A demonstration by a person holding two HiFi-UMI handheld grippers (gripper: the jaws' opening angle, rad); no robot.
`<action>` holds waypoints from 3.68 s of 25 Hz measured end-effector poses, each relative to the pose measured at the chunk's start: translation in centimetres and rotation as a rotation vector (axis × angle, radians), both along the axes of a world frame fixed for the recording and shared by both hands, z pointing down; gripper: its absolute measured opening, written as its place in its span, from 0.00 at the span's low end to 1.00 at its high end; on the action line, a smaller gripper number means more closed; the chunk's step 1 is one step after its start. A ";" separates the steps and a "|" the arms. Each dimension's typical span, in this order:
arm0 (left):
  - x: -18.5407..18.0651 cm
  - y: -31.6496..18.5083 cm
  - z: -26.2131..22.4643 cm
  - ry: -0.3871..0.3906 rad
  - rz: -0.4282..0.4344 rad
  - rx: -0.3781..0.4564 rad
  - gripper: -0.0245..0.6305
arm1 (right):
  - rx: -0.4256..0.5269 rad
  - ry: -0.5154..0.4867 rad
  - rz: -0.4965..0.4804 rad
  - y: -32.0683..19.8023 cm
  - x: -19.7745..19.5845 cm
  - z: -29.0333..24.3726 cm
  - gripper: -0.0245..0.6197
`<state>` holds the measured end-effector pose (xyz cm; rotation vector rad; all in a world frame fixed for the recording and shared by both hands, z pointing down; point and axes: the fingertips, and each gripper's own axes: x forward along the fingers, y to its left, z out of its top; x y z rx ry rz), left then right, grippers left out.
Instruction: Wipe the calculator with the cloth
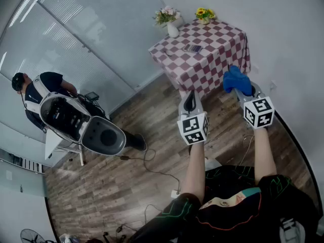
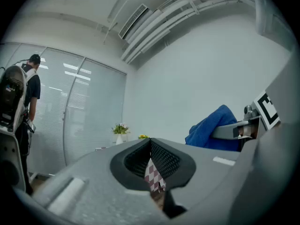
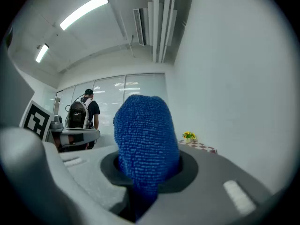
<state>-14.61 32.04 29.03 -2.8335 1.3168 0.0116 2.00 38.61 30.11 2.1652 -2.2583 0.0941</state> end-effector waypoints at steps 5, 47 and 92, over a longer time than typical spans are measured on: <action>-0.2 -1.3 0.2 0.013 -0.051 -0.022 0.05 | 0.016 0.000 0.012 -0.9 1.8 -0.6 0.17; 8.3 -35.9 9.8 0.090 -0.037 -0.317 0.05 | -0.317 -0.002 -0.056 -34.8 8.2 9.0 0.19; 14.7 -56.6 16.5 -0.050 -0.505 -0.496 0.05 | -0.377 0.089 -0.697 -71.8 9.0 16.3 0.20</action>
